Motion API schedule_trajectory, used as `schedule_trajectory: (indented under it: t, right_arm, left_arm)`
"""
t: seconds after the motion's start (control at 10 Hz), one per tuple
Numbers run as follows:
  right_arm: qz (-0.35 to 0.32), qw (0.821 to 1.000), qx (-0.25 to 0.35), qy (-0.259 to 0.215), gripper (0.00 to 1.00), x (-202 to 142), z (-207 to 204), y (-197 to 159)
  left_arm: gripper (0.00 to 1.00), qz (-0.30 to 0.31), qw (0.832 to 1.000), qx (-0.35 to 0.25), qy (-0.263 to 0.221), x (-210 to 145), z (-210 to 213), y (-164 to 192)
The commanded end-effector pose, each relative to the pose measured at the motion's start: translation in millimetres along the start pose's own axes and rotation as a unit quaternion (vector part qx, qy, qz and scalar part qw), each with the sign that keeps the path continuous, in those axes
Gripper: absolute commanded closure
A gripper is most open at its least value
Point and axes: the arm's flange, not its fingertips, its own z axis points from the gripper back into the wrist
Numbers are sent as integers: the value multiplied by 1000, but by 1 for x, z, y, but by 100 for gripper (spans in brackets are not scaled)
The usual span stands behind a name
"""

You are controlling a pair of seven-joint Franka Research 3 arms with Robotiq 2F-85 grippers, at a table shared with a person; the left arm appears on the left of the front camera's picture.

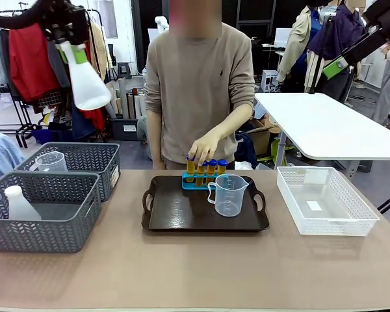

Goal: Prepare the laboratory tools.
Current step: Pick up one Small flask and place it on the Handle tray.

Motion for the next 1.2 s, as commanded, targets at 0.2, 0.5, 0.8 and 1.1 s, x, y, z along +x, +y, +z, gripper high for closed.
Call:
schedule_trajectory:
  t: [0.2,0.5,0.8,1.1]
  right_arm:
    - [5,1000,3,-6,0,2,0,1]
    - [5,1000,3,-6,0,2,0,1]
    - [5,1000,3,-6,0,2,0,1]
    - [5,1000,3,-6,0,2,0,1]
  left_arm:
    - [100,16,999,35,-1,-28,6,11]
    - [100,22,999,30,1,-24,11,11]
    - [100,22,999,30,1,-24,11,11]
    - [100,21,999,30,2,-22,9,11]
